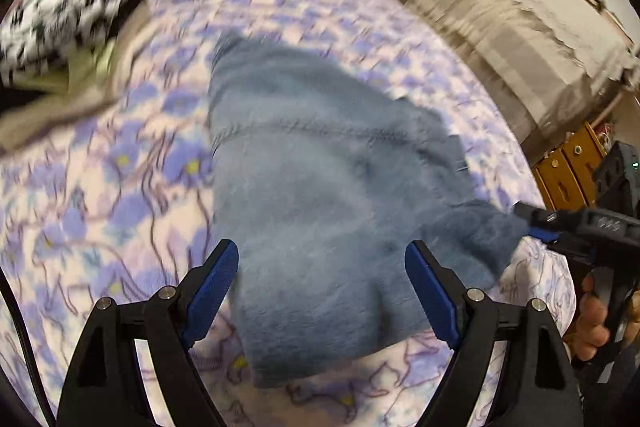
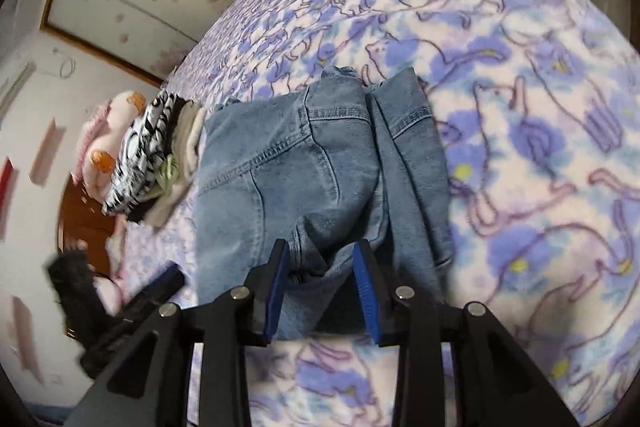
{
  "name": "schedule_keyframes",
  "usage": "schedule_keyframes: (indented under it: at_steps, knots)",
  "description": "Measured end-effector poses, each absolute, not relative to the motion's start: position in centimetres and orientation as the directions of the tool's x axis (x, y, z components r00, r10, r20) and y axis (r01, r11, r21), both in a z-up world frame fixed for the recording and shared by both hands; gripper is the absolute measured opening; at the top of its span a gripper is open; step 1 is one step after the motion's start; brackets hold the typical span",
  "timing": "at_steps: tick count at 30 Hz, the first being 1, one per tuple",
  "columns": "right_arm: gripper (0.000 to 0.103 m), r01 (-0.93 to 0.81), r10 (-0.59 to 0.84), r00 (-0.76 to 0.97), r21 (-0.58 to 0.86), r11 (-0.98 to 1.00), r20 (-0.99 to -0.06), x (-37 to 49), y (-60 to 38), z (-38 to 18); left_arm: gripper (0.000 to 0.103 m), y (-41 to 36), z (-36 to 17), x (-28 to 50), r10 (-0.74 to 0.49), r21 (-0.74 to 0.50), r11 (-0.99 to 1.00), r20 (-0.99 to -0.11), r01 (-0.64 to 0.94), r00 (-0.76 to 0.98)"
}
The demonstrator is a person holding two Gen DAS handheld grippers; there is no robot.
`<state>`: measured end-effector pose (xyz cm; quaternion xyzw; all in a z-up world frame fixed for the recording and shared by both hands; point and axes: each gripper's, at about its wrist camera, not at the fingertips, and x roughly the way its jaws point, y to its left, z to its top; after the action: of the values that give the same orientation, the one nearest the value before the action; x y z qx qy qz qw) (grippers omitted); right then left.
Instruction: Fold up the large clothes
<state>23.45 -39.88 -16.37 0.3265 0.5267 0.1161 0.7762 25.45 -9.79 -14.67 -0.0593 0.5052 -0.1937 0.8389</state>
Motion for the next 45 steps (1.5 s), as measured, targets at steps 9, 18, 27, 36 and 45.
schedule_keyframes:
  at_steps: [9,18,27,36,45]
  knots:
    - [0.041,0.199,0.541,0.3,0.606,0.77,-0.786,25.1,-38.9,-18.4,0.084,-9.8,-17.4,25.5,-0.359,-0.272,0.926,-0.851,0.263,0.383]
    - [0.014,0.15,0.521,0.268,0.57,0.808,-0.81,27.3,-36.5,-21.5,0.082,-10.3,-18.1,26.5,-0.306,-0.224,0.942,-0.878,0.249,0.369]
    - [0.01,-0.069,0.26,0.535,0.265,0.962,-0.804,21.6,-36.6,-16.0,0.064,-11.3,-18.0,25.6,-0.342,-0.227,0.925,-0.846,0.304,0.409]
    - [0.026,0.063,0.337,0.443,0.404,0.913,-0.831,22.3,-39.2,-19.0,0.065,-11.9,-18.2,25.2,-0.288,-0.157,0.937,-0.851,0.311,0.439]
    - [0.046,0.152,0.311,0.517,0.443,0.884,-0.798,27.7,-42.0,-18.4,0.077,-10.7,-16.8,30.7,-0.335,-0.232,0.933,-0.842,0.276,0.422]
